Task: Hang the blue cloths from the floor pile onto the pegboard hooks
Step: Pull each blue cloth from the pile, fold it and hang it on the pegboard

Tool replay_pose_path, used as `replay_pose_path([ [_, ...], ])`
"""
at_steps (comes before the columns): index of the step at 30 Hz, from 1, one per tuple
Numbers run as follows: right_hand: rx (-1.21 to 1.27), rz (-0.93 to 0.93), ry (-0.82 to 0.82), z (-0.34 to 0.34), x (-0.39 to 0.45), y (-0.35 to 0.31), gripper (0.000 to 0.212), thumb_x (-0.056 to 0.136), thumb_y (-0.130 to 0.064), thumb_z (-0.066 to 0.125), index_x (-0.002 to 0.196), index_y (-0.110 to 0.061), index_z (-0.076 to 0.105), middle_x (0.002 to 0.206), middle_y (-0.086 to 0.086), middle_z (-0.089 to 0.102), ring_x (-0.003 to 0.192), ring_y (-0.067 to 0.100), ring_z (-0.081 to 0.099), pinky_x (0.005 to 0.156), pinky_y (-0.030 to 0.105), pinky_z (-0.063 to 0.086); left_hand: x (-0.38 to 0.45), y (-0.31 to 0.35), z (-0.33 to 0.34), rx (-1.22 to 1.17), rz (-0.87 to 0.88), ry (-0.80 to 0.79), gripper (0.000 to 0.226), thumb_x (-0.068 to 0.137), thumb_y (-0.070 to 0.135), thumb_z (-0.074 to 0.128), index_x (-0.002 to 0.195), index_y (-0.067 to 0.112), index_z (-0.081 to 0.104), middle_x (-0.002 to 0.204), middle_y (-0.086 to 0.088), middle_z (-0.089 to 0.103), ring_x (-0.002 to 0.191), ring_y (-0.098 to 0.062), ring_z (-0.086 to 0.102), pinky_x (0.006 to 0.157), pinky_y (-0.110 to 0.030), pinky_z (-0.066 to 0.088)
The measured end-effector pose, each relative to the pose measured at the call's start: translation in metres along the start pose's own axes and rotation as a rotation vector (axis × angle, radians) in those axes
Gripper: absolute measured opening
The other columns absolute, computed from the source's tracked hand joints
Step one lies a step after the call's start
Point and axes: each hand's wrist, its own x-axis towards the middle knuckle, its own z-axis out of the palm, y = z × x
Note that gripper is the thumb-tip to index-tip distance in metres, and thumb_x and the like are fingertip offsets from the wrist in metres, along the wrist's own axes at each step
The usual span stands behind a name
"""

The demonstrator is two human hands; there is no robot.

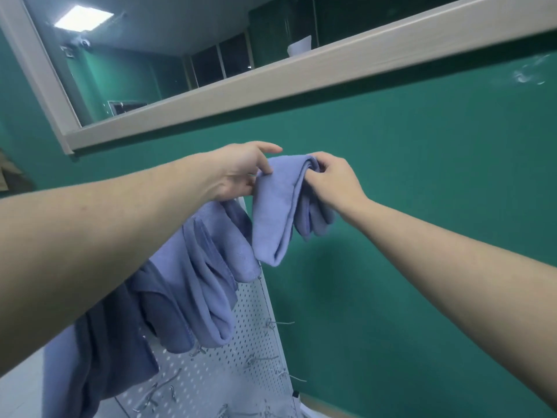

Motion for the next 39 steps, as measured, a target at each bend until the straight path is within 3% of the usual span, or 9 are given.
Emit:
replay_pose_path([
  [4, -0.132, 0.074, -0.071, 0.009, 0.027, -0.012, 0.026, 0.079, -0.03, 0.056, 0.094, -0.039, 0.075, 0.094, -0.013, 0.075, 0.092, 0.016, 0.069, 0.079, 0.033, 0.057, 0.017, -0.007, -0.015, 0.084, -0.014, -0.008, 0.054, 0.091, -0.01, 0.042, 0.115, 0.032, 0.067, 0.113, -0.007, 0.057, 0.079, -0.019, 0.055, 0.062, -0.025, 0.053],
  [9, -0.147, 0.127, -0.114, 0.023, 0.051, -0.029, 0.023, 0.074, -0.035, 0.056, 0.087, -0.042, 0.074, 0.079, -0.011, 0.073, 0.077, 0.021, 0.066, 0.066, 0.032, 0.053, 0.037, 0.001, -0.034, 0.187, -0.035, 0.03, 0.054, 0.09, -0.008, 0.048, 0.119, 0.036, 0.062, 0.103, -0.01, 0.061, 0.088, -0.024, 0.055, 0.095, -0.038, 0.053],
  [14, -0.222, 0.143, -0.187, 0.048, 0.061, -0.042, 0.022, 0.075, -0.035, 0.054, 0.086, -0.037, 0.074, 0.077, -0.006, 0.075, 0.077, 0.023, 0.074, 0.077, 0.035, 0.062, 0.039, -0.009, -0.053, 0.133, -0.101, 0.049, 0.051, 0.091, -0.013, 0.039, 0.119, 0.024, 0.059, 0.102, -0.012, 0.062, 0.089, -0.025, 0.06, 0.073, -0.033, 0.056],
  [17, -0.194, 0.157, -0.327, 0.065, 0.059, -0.043, 0.02, 0.087, -0.022, 0.049, 0.086, -0.025, 0.068, 0.078, 0.001, 0.07, 0.065, 0.026, 0.063, 0.065, 0.032, 0.055, 0.047, -0.027, -0.062, 0.128, -0.124, 0.086, 0.055, 0.088, -0.013, 0.037, 0.125, 0.022, 0.057, 0.108, -0.016, 0.062, 0.096, -0.031, 0.061, 0.084, -0.041, 0.054],
  [24, -0.147, 0.151, -0.345, 0.074, 0.053, -0.022, 0.016, 0.09, -0.022, 0.047, 0.081, -0.02, 0.061, 0.076, 0.003, 0.059, 0.069, 0.02, 0.049, 0.063, 0.028, 0.038, 0.044, -0.034, -0.066, 0.579, -0.124, 0.007, 0.045, 0.09, 0.01, 0.069, 0.125, 0.029, 0.047, 0.102, -0.013, 0.069, 0.08, -0.027, 0.068, 0.078, -0.043, 0.06],
  [28, -0.103, 0.173, -0.319, 0.07, 0.051, -0.013, 0.026, 0.091, -0.026, 0.049, 0.066, -0.021, 0.051, 0.069, 0.002, 0.05, 0.065, 0.019, 0.04, 0.051, 0.023, 0.031, 0.053, -0.029, -0.065, 1.082, 0.147, 0.061, 0.067, 0.079, 0.031, 0.082, 0.134, 0.023, 0.045, 0.129, 0.0, 0.052, 0.1, -0.022, 0.058, 0.087, -0.036, 0.05],
  [31, -0.133, 0.19, -0.312, 0.072, 0.047, -0.014, 0.034, 0.092, -0.035, 0.046, 0.063, -0.02, 0.053, 0.077, -0.002, 0.061, 0.08, 0.023, 0.051, 0.066, 0.027, 0.046, 0.056, -0.026, -0.062, 1.233, 0.221, -0.033, 0.072, 0.082, 0.034, 0.079, 0.142, 0.026, 0.042, 0.126, 0.004, 0.058, 0.099, -0.019, 0.057, 0.086, -0.029, 0.043],
  [34, -0.146, 0.221, -0.347, 0.076, 0.041, -0.013, 0.041, 0.086, -0.053, 0.042, 0.091, -0.023, 0.069, 0.121, 0.004, 0.065, 0.121, 0.027, 0.052, 0.103, 0.04, 0.044, 0.062, -0.029, -0.065, 1.417, 0.256, -0.029, 0.034, 0.086, 0.038, 0.069, 0.118, 0.031, 0.059, 0.113, 0.005, 0.067, 0.095, -0.021, 0.059, 0.089, -0.037, 0.05],
  [39, 0.057, 0.171, -0.529, 0.079, 0.023, 0.012, 0.064, 0.082, -0.046, 0.079, 0.133, -0.022, 0.05, 0.12, -0.007, 0.064, 0.109, 0.009, 0.063, 0.091, 0.028, 0.051, 0.069, -0.032, -0.069, 1.594, 0.23, -0.025, 0.015, 0.095, 0.046, 0.055, 0.107, 0.036, 0.056, 0.087, 0.016, 0.057, 0.094, -0.018, 0.053, 0.088, -0.036, 0.039],
])
